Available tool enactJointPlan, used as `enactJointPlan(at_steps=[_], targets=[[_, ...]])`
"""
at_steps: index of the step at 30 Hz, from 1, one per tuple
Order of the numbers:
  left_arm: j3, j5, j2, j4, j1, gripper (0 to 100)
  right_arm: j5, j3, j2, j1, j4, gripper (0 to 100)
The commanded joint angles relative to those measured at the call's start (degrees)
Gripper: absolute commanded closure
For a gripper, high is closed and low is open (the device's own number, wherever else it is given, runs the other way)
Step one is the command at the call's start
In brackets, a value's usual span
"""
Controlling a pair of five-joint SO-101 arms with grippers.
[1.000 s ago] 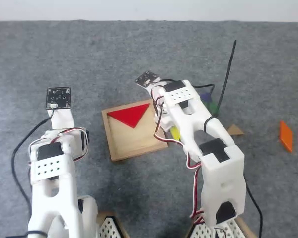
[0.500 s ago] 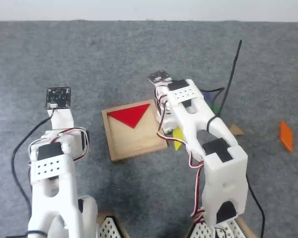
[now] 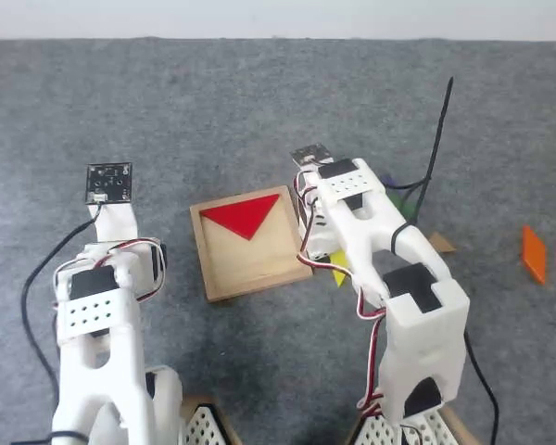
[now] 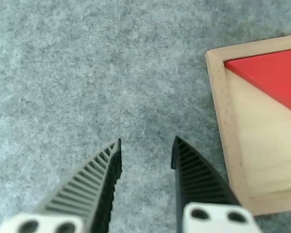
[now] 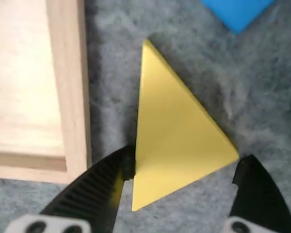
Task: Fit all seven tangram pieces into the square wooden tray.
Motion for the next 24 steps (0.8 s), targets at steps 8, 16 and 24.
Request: enactJointPlan(at_steps=[8, 16, 24], targets=[[-0.4, 0.2, -0.1, -0.7, 0.3, 83, -0.7, 0.2, -2.4, 0.7, -4.4, 73.9], [-0.5, 0.1, -0.1, -0.7, 0.3, 83, -2.5, 0.2, -4.2, 0.2, -3.7, 74.0], [-0.5, 0.1, -0.1, -0.7, 0.3, 83, -4.1, 0.3, -8.0, -1.8, -3.8, 74.0]])
